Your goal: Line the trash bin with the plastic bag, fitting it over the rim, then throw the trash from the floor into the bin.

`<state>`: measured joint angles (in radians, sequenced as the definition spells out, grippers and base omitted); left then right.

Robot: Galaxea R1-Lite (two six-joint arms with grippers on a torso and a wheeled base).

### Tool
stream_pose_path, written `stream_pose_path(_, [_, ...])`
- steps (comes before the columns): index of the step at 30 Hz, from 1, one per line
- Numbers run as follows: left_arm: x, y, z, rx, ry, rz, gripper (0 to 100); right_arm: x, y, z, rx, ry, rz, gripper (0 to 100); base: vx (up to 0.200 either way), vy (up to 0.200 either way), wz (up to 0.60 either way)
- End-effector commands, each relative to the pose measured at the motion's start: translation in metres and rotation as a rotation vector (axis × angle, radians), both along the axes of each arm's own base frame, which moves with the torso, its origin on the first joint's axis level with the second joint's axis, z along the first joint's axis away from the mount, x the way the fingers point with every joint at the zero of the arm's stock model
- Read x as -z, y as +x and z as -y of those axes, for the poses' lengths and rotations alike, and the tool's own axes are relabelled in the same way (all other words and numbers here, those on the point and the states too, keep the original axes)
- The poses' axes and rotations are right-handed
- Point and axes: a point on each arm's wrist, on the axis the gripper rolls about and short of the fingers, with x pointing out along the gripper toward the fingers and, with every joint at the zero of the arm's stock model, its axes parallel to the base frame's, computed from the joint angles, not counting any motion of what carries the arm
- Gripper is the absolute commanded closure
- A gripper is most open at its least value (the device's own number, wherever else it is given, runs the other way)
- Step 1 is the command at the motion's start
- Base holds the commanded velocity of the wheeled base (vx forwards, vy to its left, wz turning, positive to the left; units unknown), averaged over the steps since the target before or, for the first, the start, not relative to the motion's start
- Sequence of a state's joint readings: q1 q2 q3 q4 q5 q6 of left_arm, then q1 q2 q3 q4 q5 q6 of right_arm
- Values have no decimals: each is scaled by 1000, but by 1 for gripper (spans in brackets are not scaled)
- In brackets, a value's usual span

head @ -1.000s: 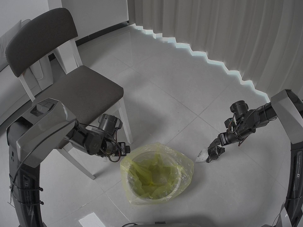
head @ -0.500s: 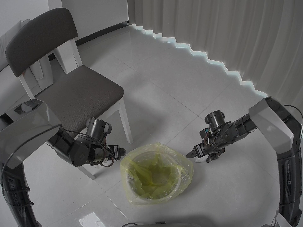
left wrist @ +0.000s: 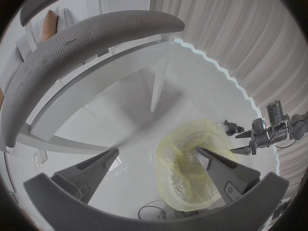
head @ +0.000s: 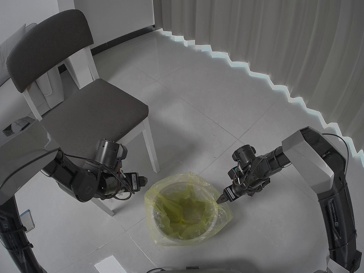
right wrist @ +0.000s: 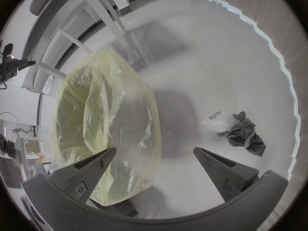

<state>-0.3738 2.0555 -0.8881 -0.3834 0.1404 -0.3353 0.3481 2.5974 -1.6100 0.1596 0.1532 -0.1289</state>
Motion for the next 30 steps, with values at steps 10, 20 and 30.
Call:
stream_pose_path(10, [-11, -11, 2, 24, -53, 26, 0, -23, 19, 22, 65, -21, -48, 0, 0, 0, 0])
stream_pose_path(20, [-6, -18, 0, 52, -90, 25, 0, -26, 30, 79, 187, -27, -1, 0, -120, 0, 0])
stream_pose_path(30, [-6, -20, -2, 15, -175, 131, 0, -19, 61, 101, 261, 14, 223, 0, -60, 0, 0])
